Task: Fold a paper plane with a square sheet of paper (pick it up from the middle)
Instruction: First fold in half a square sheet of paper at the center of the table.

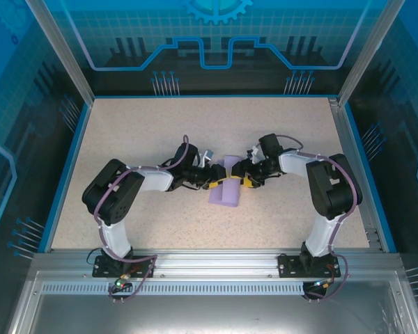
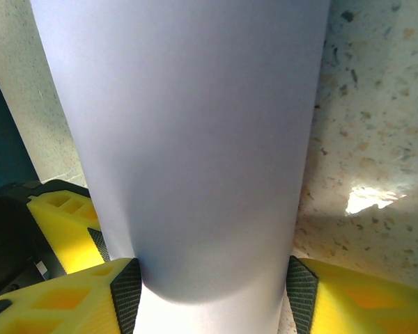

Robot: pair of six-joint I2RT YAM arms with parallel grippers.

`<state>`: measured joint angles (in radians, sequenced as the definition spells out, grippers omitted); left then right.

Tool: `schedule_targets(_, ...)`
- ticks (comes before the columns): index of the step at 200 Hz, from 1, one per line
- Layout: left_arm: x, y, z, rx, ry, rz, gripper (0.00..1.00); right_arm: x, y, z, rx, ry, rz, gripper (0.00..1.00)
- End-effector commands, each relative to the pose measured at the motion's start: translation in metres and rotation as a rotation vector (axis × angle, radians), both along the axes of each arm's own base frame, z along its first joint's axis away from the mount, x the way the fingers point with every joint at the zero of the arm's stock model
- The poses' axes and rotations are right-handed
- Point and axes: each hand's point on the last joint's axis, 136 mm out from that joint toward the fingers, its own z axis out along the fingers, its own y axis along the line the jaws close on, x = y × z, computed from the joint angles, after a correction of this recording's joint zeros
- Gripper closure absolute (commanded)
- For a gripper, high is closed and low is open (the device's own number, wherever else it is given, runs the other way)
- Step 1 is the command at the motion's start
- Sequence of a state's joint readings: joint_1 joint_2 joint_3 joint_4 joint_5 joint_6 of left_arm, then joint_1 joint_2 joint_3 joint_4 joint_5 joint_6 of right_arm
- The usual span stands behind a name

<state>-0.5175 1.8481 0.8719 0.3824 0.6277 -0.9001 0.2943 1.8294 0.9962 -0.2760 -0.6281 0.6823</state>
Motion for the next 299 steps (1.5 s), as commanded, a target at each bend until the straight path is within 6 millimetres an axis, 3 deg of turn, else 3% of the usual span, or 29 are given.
schedule_targets(1, -0.002, -0.010, -0.003, -0.010, 0.017, -0.041, 0.48, -0.001, 0.004, 0.003, 0.010, 0.011, -0.001, 0.40)
schedule_targets(51, -0.003, -0.020, -0.013, -0.013, 0.055, -0.060, 0.56, 0.000, 0.004, 0.006, 0.016, 0.005, 0.001, 0.40)
schedule_targets(75, -0.005, -0.022, -0.015, -0.016, 0.056, -0.065, 0.65, 0.001, 0.003, 0.007, 0.011, 0.006, 0.004, 0.39)
schedule_targets(126, -0.004, -0.018, -0.022, 0.035, 0.063, -0.055, 0.84, 0.001, 0.002, 0.007, 0.007, 0.004, -0.004, 0.39)
schedule_targets(187, 0.001, -0.013, -0.024, 0.075, 0.057, -0.036, 0.99, 0.001, -0.002, 0.011, 0.001, -0.003, -0.011, 0.38)
schedule_targets(267, 0.004, 0.000, -0.026, 0.098, 0.061, -0.018, 1.00, 0.000, -0.008, 0.023, -0.026, -0.031, -0.019, 0.33)
schedule_targets(299, 0.004, 0.005, -0.025, 0.104, 0.055, -0.012, 1.00, -0.005, -0.014, 0.014, -0.067, -0.022, -0.021, 0.41)
